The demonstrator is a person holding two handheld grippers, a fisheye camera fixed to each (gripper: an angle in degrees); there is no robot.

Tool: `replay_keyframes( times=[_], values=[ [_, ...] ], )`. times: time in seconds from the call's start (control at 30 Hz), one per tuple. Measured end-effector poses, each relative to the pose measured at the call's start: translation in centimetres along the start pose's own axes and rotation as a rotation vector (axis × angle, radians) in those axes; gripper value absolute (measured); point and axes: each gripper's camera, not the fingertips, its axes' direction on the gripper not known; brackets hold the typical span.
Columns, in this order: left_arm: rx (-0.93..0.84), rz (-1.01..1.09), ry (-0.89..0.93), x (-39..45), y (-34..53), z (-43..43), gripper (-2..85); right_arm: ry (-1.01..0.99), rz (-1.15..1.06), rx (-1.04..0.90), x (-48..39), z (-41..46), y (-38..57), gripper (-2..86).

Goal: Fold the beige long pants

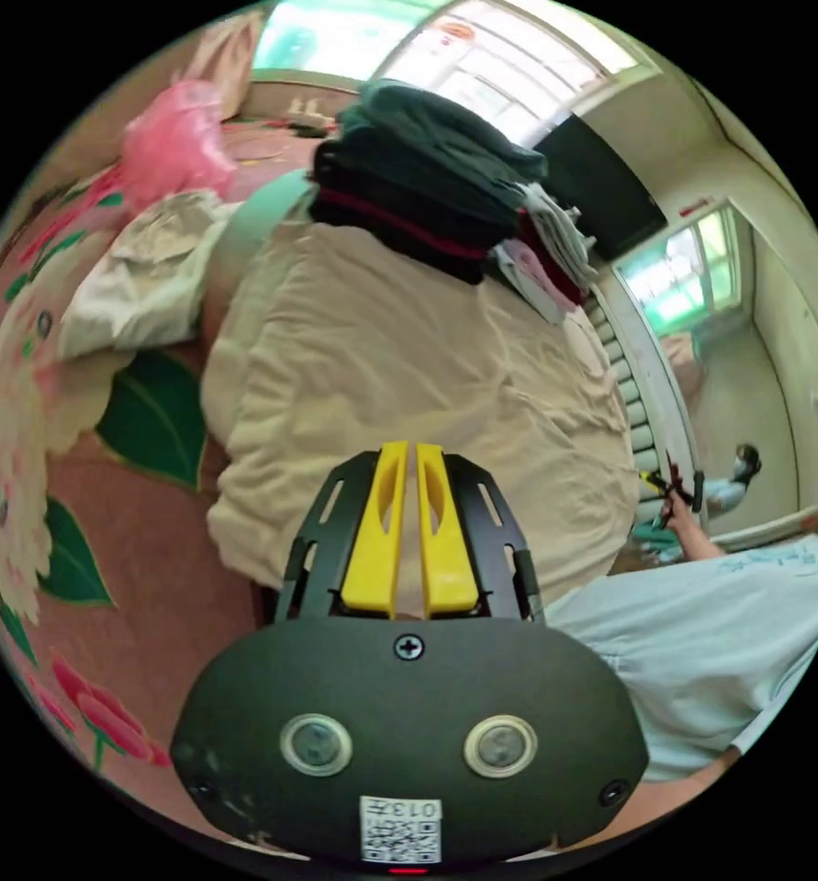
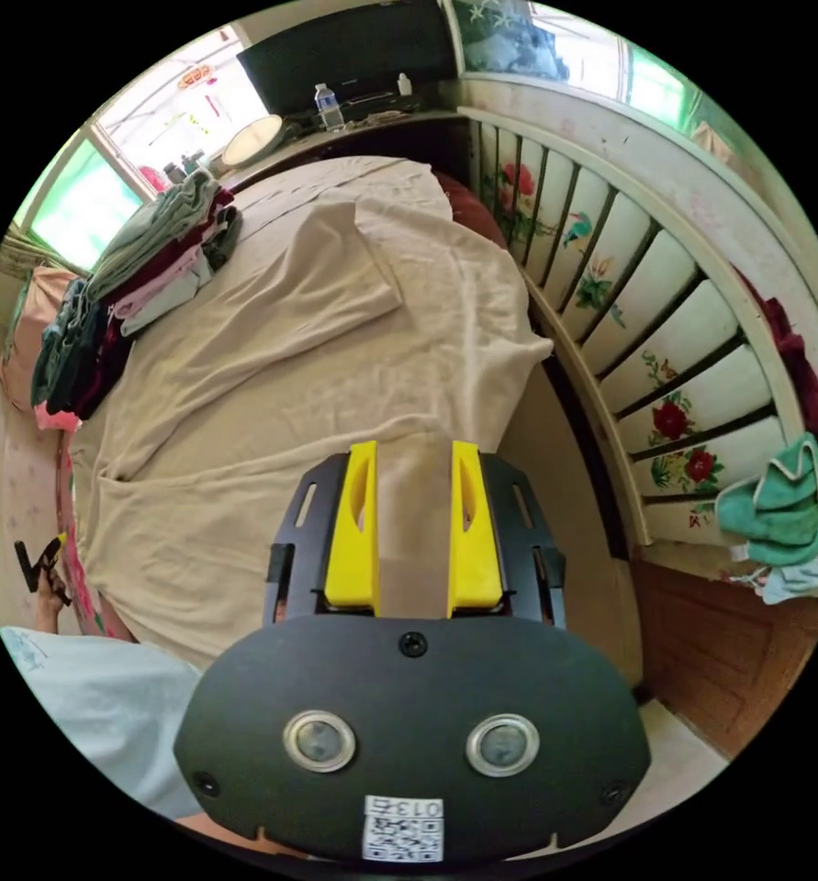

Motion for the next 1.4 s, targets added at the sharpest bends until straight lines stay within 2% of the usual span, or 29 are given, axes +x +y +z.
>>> replay_keyframes(
  times=[0.1,0.17,0.27,0.33,0.4,0.5,0.57,0.67,0.8,0.93,1.0,1.13,1.23,1.4],
  values=[
    [-0.029,0.134,0.016,4.9,-3.6,1.6,0.4,-0.048,0.03,-0.015,1.0,1.3,-2.2,11.6],
    [-0.048,0.19,0.034,7.3,-5.3,2.7,0.3,-0.117,0.045,-0.046,1.6,2.2,-3.2,8.1],
    [-0.111,0.238,0.027,10.2,-7.2,4.6,0.0,-0.197,-0.052,-0.157,0.2,2.8,-3.2,4.6],
    [-0.142,0.237,0.037,11.8,-8.1,5.9,-0.1,-0.165,-0.084,-0.125,-0.7,1.4,-2.2,3.6],
    [-0.151,0.23,0.027,12.8,-8.4,6.3,-0.2,-0.135,-0.123,-0.005,-1.8,-1.6,-0.3,3.1],
    [-0.163,0.22,0.009,14.4,-8.8,6.5,-0.2,0.003,-0.189,0.211,-5.2,-6.9,4.8,3.0],
    [-0.178,0.212,0.0,15.3,-8.9,6.6,-0.2,0.229,-0.186,0.316,-8.7,-9.5,9.0,3.4],
    [-0.189,0.184,-0.019,16.5,-8.8,6.5,-0.2,0.488,-0.22,0.388,-12.7,-10.1,11.4,4.2],
    [-0.183,0.139,-0.019,18.1,-9.1,5.9,-0.3,0.618,-0.256,0.39,-14.2,-8.2,9.0,6.2],
    [-0.166,0.113,-0.029,20.4,-10.0,5.1,-0.3,0.624,-0.125,0.289,-10.2,-2.8,3.8,9.2],
    [-0.135,0.119,-0.069,21.7,-10.4,4.1,-0.3,0.584,-0.016,0.266,-7.4,-3.3,2.9,8.5],
    [-0.089,0.243,-0.107,26.8,-11.5,3.1,-0.2,0.371,0.158,0.339,-1.5,-6.8,5.5,5.2],
    [-0.139,0.39,-0.103,32.1,-12.6,4.8,-0.2,0.191,0.108,0.239,-0.1,-5.5,7.7,1.9],
    [-0.271,0.607,-0.087,40.4,-13.7,9.4,-0.2,0.092,-0.087,0.138,-3.0,-1.1,9.5,0.5]
  ],
)
